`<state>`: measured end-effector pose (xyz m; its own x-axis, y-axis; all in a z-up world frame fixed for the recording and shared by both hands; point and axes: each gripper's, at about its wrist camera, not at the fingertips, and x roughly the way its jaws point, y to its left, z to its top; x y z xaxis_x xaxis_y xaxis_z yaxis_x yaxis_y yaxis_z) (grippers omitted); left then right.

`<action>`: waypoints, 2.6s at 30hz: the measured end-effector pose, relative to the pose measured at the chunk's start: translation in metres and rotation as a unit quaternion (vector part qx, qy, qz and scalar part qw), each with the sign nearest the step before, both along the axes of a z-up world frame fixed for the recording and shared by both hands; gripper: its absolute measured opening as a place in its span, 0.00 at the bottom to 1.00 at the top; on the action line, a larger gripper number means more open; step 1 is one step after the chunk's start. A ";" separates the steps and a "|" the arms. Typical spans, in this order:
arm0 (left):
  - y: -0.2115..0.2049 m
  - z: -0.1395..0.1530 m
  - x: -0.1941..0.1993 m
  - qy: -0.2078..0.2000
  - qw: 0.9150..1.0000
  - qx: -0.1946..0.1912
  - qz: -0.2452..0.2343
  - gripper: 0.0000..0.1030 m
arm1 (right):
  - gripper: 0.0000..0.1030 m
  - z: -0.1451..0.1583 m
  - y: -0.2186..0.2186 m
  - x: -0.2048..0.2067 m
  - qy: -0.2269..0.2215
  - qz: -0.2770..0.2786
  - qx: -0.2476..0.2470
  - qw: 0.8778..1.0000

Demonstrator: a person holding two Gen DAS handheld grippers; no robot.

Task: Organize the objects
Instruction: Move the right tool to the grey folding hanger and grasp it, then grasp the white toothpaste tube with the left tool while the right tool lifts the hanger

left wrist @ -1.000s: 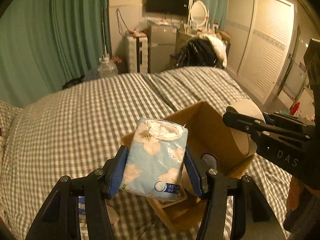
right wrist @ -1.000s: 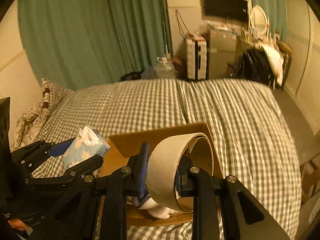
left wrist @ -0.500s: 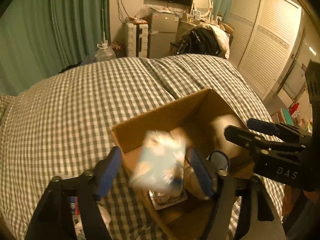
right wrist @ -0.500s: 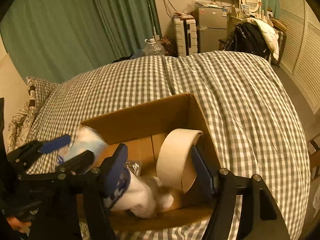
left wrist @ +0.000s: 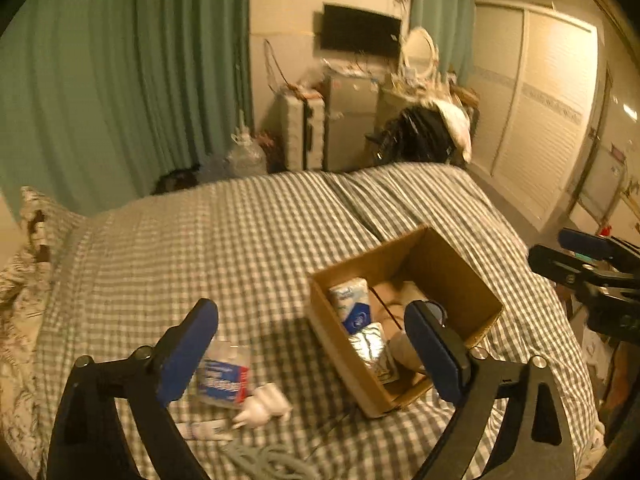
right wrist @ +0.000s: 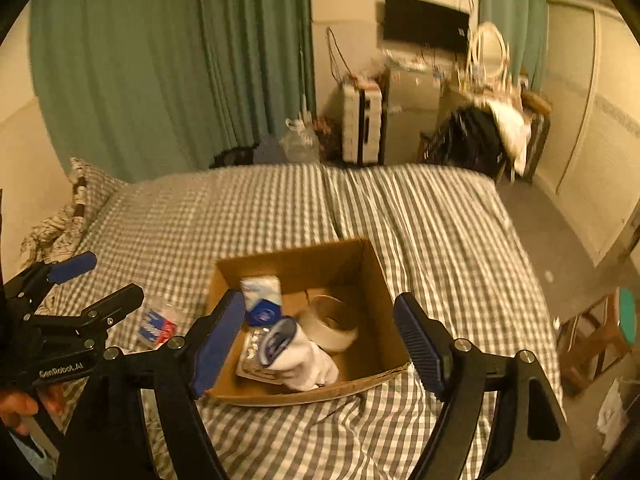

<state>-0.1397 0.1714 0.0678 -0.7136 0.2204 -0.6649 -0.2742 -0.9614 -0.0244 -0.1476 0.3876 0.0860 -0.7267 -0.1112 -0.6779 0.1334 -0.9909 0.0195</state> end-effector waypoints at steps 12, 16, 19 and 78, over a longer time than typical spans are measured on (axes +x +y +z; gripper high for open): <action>-0.130 0.025 0.066 0.047 0.995 -0.013 0.091 1.00 | 0.87 0.047 -0.097 0.078 0.074 0.078 0.024 0.994; -0.164 0.009 0.081 0.048 0.991 -0.020 0.120 1.00 | 0.94 0.032 -0.124 0.090 0.101 0.087 0.040 0.990; -0.185 -0.015 0.089 0.039 0.989 -0.029 0.136 1.00 | 0.96 0.007 -0.146 0.091 0.101 0.090 0.054 0.989; -0.144 -0.259 -0.026 -0.191 0.968 -0.143 -0.084 0.74 | 0.53 -0.214 -0.206 -0.008 -0.165 0.108 0.035 0.980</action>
